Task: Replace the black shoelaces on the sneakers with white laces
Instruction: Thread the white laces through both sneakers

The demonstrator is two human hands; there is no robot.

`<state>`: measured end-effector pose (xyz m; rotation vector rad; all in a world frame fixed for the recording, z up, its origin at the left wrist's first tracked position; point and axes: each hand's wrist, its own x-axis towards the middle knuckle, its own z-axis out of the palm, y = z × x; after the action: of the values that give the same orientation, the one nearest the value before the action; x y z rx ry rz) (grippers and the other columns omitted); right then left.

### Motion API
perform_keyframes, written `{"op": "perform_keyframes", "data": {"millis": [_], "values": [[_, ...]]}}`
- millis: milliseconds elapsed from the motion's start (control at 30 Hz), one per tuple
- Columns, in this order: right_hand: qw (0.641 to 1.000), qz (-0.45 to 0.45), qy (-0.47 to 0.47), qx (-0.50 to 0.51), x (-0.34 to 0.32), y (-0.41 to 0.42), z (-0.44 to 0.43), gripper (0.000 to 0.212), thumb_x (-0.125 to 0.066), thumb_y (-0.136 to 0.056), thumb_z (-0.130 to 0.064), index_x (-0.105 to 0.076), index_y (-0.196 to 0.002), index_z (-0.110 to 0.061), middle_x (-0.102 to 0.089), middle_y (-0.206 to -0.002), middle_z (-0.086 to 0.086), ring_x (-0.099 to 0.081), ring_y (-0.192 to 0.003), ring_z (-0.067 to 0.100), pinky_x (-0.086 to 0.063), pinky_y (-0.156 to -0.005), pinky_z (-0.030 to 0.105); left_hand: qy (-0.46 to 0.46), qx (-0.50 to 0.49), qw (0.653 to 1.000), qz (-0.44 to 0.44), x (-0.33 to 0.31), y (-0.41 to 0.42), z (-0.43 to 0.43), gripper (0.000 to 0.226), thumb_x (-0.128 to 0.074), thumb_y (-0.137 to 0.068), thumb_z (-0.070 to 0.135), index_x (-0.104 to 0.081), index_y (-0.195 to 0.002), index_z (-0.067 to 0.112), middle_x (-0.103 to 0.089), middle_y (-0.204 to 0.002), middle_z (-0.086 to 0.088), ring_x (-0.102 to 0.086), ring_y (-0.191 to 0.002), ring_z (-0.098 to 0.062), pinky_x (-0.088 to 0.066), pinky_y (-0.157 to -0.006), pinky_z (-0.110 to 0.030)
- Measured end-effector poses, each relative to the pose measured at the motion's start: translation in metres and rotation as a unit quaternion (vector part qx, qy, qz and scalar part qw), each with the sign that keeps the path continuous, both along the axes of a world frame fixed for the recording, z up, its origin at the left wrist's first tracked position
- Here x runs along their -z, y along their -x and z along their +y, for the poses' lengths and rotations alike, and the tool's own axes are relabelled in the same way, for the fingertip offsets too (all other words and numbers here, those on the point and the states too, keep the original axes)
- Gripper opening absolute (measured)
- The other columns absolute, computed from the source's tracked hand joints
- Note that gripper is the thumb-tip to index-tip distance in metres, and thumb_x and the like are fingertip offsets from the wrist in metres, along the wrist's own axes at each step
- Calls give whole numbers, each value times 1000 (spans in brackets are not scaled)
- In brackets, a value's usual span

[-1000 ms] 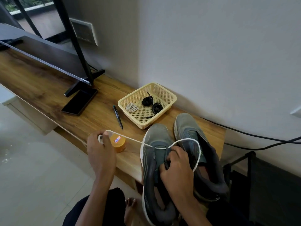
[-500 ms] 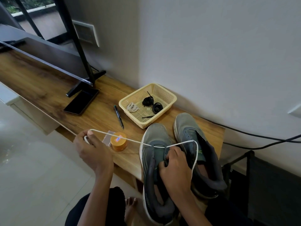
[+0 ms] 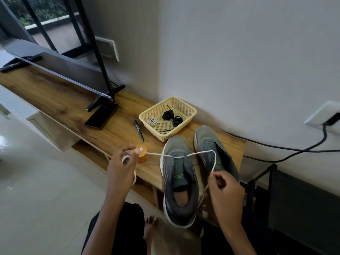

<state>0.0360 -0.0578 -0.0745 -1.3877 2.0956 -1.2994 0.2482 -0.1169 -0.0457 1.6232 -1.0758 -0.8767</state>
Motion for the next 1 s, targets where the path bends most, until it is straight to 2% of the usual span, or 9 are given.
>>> {"op": "perform_keyframes", "data": {"millis": [167, 267, 333, 467, 533, 600, 700, 867, 1000], "values": [[989, 90, -114, -40, 15, 0, 31, 11, -59, -86, -9, -70, -85, -10, -67, -84, 4, -61, -78, 20, -41, -64, 27, -58, 87, 991, 83, -18, 8, 43, 13, -59, -90, 19, -64, -102, 20, -67, -77, -1, -58, -58, -5, -48, -54, -18], [979, 110, -165, -49, 24, -9, 33, 21, -52, -90, -12, -58, -70, -14, -59, -72, 2, -57, -67, 18, -40, -56, 32, -89, 108, 980, 143, -21, 8, 61, 16, -59, -90, 17, -66, -104, 16, -72, -81, -3, -61, -59, -7, -51, -59, -23], [978, 30, -203, -34, 40, -7, 30, 26, -51, -92, -14, -52, -66, -15, -56, -64, 1, -55, -60, 16, -41, -53, 31, -107, 111, 969, 192, -25, 6, 73, 17, -58, -91, 15, -66, -106, 15, -73, -88, -5, -63, -64, -10, -53, -63, -28], [938, -287, -193, -3, 58, -8, 20, 15, -52, -95, -12, -57, -81, -9, -57, -60, 9, -51, -44, 18, -42, -42, 27, -124, 118, 952, 252, -33, 3, 90, 19, -55, -92, 14, -66, -108, 15, -73, -97, -9, -61, -60, -10, -50, -55, -24], [945, -278, -172, -10, 56, -14, 20, 17, -52, -94, -9, -56, -77, -7, -52, -59, 7, -47, -48, 18, -35, -42, 21, -135, 107, 950, 259, -36, 3, 96, 19, -56, -92, 15, -67, -108, 14, -72, -99, -12, -58, -55, -8, -47, -48, -21], [974, -180, -133, -14, 47, -16, 25, 24, -56, -92, -10, -54, -68, -9, -53, -65, 6, -49, -59, 18, -36, -52, 24, -142, 97, 949, 263, -39, 3, 100, 19, -56, -92, 16, -68, -107, 14, -71, -99, -13, -55, -51, -7, -45, -45, -19], [990, -131, -44, -13, 17, -8, 30, 15, -58, -91, -16, -58, -77, -13, -55, -82, 4, -51, -72, 14, -38, -63, 25, -136, 104, 952, 252, -47, 2, 103, 19, -54, -93, 18, -69, -105, 15, -73, -96, -11, -53, -53, -7, -44, -48, -20], [965, -243, 85, -37, -64, 16, 19, 15, -57, -92, -19, -62, -79, -19, -63, -72, 3, -57, -63, 12, -49, -62, 22, -102, 115, 963, 221, -55, 2, 99, 19, -51, -95, 19, -68, -103, 17, -74, -92, -7, -55, -54, -7, -48, -63, -30], [945, -294, 132, -50, -100, 32, 1, 11, -60, -89, -14, -65, -79, -11, -65, -83, 3, -59, -80, 10, -47, -76, 24, -63, 135, 981, 127, -47, 12, 81, 16, -55, -93, 18, -69, -101, 17, -69, -85, -6, -53, -48, -3, -44, -49, -18]]}}
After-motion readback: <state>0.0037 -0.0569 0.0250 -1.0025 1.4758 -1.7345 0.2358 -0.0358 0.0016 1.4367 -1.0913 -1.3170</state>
